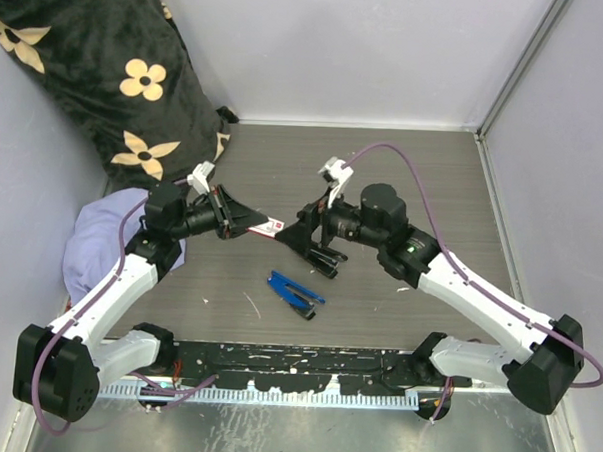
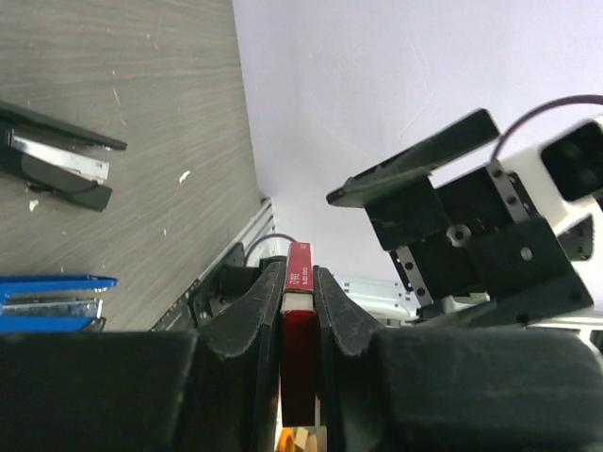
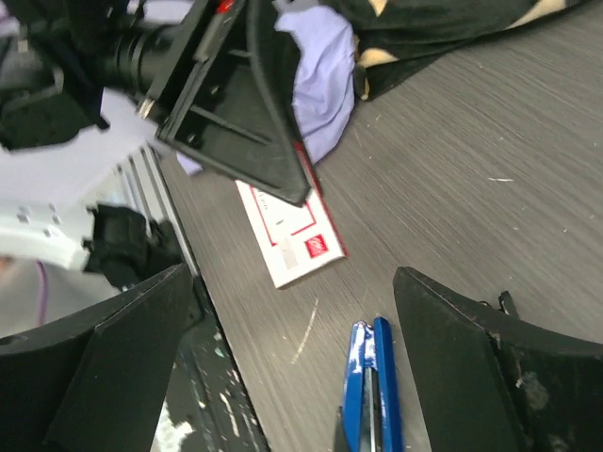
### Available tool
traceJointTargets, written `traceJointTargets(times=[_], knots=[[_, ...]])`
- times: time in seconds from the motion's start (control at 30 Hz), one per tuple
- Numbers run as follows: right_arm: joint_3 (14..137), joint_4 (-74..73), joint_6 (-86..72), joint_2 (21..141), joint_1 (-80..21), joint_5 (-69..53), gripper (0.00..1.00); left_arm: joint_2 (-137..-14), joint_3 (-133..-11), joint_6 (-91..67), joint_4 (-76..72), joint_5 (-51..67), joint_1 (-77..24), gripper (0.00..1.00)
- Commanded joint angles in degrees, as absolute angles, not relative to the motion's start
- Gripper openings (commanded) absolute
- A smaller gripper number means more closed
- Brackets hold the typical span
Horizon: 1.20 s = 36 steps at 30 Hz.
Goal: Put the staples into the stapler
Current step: Open the staple box.
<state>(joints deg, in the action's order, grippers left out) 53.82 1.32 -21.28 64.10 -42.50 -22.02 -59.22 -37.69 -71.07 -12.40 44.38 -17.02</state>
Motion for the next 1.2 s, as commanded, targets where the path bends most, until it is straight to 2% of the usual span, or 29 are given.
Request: traceJointTargets(times=[0.0,0.27,0.47,0.77,0.97,1.17], knots=[[60.6,-7.1,-2.9,66.7,-48.9,-18.7,0.95,-58.6,-39.7,-70.0,-10.0,49.4,-16.9,0.17],[69.0,-15.1,5.4,74.6,-56.6,-10.1,0.94,-59.1,-39.9,-70.2,-9.3,52.4,-16.8,0.17],[70.4,-17.0,8.0,76.2,-58.2,-5.2,0.91,-59.1,-39.9,-70.0,-9.5,52.9,-16.8,0.18],[71.2,-17.4,7.5,76.6,-58.4,-5.8,0.67,-59.3,-40.0,-69.3,-9.4,53.6,-16.8,0.18],[71.4,-16.5,7.3,77.1,-58.5,-6.7,0.58,-59.5,-40.0,-69.0,-9.2,54.2,-16.8,0.18],[71.6,-16.1,7.7,77.6,-58.4,-6.8,0.44,-59.6,-39.9,-68.8,-9.1,54.3,-16.8,0.18]])
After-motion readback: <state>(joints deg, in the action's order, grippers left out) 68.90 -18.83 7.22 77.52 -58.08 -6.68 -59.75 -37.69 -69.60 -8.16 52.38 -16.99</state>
